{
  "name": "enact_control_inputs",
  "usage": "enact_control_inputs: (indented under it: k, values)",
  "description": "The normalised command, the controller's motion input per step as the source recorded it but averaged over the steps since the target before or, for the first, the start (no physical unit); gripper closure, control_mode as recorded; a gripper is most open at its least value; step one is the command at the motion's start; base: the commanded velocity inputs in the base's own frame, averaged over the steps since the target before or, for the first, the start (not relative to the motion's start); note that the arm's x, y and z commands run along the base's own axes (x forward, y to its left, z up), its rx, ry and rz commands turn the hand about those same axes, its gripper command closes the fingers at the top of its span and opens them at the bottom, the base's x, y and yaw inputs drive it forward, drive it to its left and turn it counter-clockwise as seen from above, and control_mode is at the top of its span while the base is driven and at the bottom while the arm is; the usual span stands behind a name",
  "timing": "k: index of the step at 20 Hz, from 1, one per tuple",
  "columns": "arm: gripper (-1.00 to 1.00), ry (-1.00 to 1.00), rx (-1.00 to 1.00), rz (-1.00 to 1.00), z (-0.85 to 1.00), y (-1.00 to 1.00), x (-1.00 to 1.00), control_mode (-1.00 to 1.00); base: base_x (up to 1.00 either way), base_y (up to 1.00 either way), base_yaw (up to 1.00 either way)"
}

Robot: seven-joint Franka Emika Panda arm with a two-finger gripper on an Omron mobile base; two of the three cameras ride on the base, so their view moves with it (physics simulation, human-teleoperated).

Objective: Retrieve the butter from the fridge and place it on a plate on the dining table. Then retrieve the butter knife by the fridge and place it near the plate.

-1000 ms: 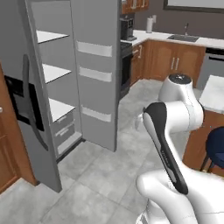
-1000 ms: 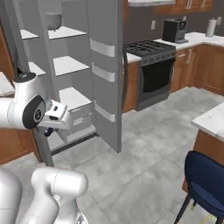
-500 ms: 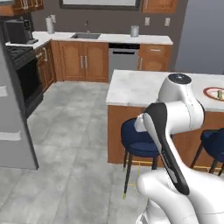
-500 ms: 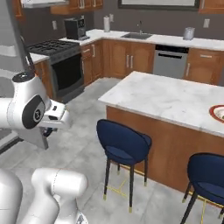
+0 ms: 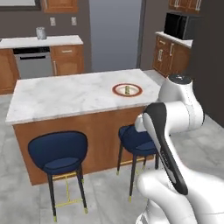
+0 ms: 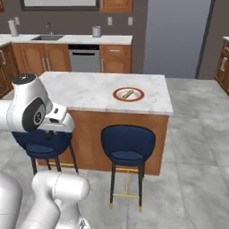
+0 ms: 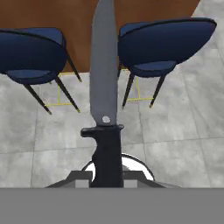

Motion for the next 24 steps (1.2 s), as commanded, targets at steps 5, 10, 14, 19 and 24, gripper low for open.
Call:
enact_control_inputs:
  k: [5,10,14,19,24]
  values:
    - [1.00,0.00,0.00,0.00,0.00,0.00,0.00,1.00,0.36,-0.99,-0.43]
    - [1.00,0.00,0.00,0.00,0.00,0.00,0.00,1.00,0.49,-0.80,-0.27]
    - [1.00,0.00,0.00,0.00,0.00,0.00,0.00,1.00,0.52,-0.21,-0.13]
    - [1.00,0.00,0.00,0.00,0.00,0.00,0.00,1.00,0.62,0.01,0.01]
    - [1.00,0.00,0.00,0.00,0.00,0.00,0.00,1.00,0.66,-0.09,0.18]
